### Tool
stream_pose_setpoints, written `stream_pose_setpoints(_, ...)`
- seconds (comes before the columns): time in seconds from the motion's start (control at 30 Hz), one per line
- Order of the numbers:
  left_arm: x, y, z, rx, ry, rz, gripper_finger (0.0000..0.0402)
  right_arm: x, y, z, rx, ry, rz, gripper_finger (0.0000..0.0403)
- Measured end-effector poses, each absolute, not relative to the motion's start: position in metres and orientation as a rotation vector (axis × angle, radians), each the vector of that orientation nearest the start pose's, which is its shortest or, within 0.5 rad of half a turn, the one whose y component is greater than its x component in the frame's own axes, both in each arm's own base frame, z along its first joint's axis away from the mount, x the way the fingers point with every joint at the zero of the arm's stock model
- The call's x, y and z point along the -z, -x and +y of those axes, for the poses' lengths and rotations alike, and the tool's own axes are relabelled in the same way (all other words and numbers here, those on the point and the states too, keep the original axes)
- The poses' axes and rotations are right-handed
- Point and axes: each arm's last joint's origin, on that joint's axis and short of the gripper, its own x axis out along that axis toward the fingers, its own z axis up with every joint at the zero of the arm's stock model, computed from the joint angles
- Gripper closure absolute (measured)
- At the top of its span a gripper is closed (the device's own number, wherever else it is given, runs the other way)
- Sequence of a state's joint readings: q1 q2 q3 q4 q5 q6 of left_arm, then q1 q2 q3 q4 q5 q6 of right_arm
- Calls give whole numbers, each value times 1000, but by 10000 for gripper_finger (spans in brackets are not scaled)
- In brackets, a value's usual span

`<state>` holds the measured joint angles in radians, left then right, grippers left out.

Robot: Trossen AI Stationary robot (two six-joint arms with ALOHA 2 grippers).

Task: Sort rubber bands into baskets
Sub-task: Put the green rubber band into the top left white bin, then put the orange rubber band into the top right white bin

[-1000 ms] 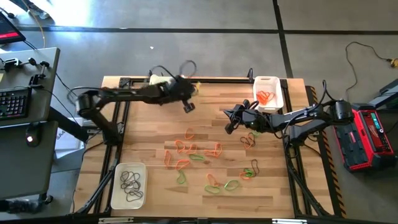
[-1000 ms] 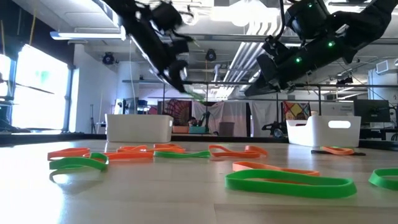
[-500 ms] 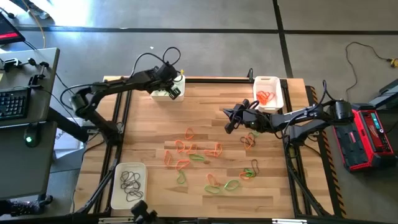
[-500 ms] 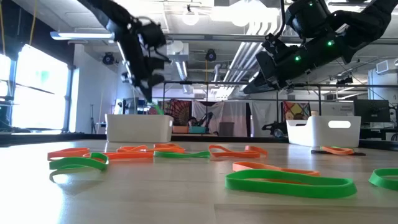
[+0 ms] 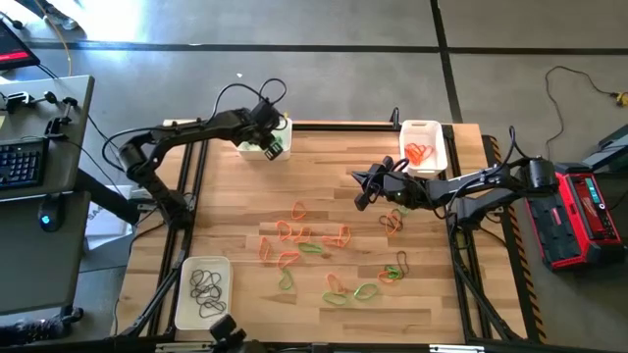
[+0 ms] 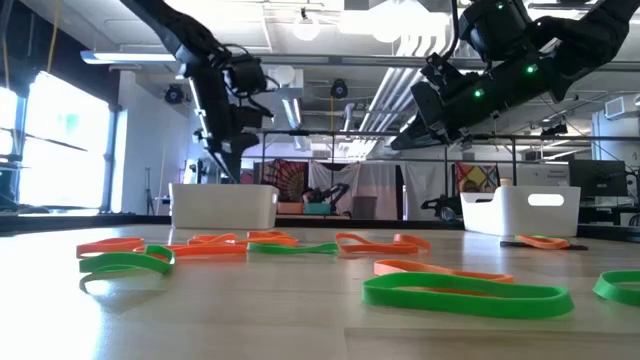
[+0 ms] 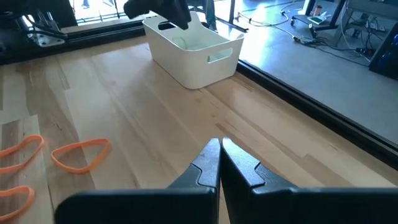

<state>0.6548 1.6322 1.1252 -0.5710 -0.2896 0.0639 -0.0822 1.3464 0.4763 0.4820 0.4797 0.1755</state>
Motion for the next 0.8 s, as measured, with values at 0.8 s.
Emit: stream_pose_setpoints(0.8,-245,-260,66,-514,-29,395,286,-184,-279,-12,304,-129,571,292)
